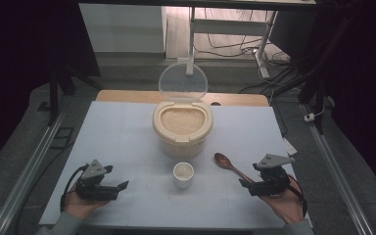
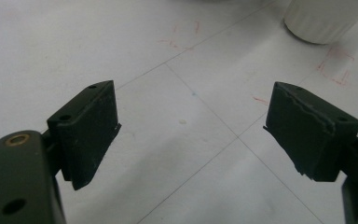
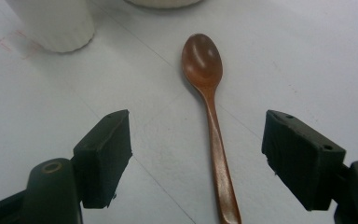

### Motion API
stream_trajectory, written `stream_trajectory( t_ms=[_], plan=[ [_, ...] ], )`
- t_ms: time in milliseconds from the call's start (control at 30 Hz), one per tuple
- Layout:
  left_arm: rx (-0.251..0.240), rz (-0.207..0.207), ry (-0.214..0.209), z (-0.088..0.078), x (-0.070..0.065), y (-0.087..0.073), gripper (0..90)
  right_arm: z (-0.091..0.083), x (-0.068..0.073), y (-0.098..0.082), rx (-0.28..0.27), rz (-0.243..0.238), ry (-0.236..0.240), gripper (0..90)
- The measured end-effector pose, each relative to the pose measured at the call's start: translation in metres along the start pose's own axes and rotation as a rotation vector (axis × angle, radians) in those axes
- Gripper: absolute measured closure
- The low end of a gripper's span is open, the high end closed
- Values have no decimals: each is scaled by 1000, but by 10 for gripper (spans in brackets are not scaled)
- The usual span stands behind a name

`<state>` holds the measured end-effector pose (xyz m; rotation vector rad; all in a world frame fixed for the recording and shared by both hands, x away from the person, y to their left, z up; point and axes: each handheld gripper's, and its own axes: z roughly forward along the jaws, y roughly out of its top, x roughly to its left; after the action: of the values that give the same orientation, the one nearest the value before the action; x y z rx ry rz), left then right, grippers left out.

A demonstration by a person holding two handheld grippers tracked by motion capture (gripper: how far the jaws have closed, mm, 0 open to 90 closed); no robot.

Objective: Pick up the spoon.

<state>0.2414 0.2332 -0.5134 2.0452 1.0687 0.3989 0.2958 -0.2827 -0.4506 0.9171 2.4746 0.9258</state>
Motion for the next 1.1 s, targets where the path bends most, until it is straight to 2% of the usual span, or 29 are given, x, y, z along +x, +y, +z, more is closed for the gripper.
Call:
stream_trajectory(
  t_ms=[267, 433, 667, 900, 1100],
  plan=[
    [8, 7, -7, 2, -1, 0, 165, 6, -3, 23, 102, -52, -10, 230],
    [5, 3, -7, 1, 0, 0, 165, 10, -8, 31, 122, -39, 10, 237],
    [11, 6, -8, 2, 0, 0, 165, 17, -12, 39, 186, -46, 30, 268],
    [12, 4, -9, 2, 1, -1, 164, 30, -17, 42, 343, -51, 59, 300],
    [19, 2, -12, 4, 1, -1, 164, 38, -23, 35, 408, -43, 49, 339]
  ],
)
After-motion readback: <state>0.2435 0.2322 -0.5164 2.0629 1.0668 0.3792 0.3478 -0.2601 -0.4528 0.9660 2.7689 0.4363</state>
